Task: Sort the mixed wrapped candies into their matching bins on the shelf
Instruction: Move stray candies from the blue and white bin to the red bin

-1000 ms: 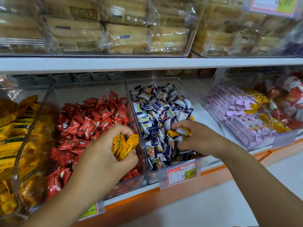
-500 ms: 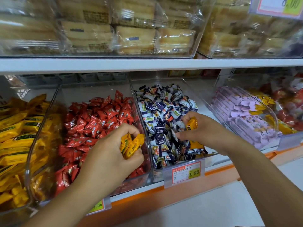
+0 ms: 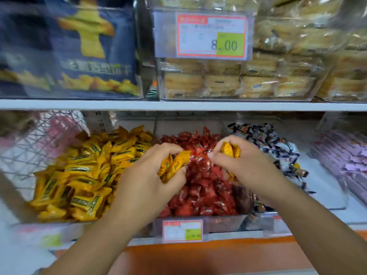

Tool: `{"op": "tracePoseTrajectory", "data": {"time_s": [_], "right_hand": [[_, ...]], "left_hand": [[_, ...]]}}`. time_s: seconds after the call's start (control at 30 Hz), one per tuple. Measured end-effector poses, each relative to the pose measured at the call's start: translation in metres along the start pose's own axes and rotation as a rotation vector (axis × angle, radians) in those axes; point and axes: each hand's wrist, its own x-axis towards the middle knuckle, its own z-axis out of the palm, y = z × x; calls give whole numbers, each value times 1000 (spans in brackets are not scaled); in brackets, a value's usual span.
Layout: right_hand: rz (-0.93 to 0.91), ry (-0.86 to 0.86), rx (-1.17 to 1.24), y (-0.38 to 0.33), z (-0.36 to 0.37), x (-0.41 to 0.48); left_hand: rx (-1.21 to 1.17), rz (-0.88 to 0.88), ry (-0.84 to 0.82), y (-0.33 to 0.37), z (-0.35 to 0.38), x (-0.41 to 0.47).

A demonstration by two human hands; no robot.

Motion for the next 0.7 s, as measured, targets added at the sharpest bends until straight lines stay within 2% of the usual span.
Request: {"op": "tracePoseTrajectory", "data": {"time_s": [0.07,0.17,0.27,0.37,0.43,0.5,0.7], "right_hand": [[-7,-54,102,-19,28,9],[-143,-109,152,-49,76,18],[-316,-133,3,-64,127,32],[-399,-73,-195,-62,172,60],[-332,-77,-508,-59,199,79],[-201,-177,-772,-55,217,89],[-78,-296,-906,-48,223,120]], "left_hand": [[101,-49,70,-22,-28,-4],[285,-57,150,-65,-66,-7],[404,-71,157,-119,-101,-4],[404,-123,106,-153,-120,-4],[454,-180,0,-159,-118,-4],[448,-251,-139,-165,-112,-4],[329,-440,-338,-167,-110,5]]}}
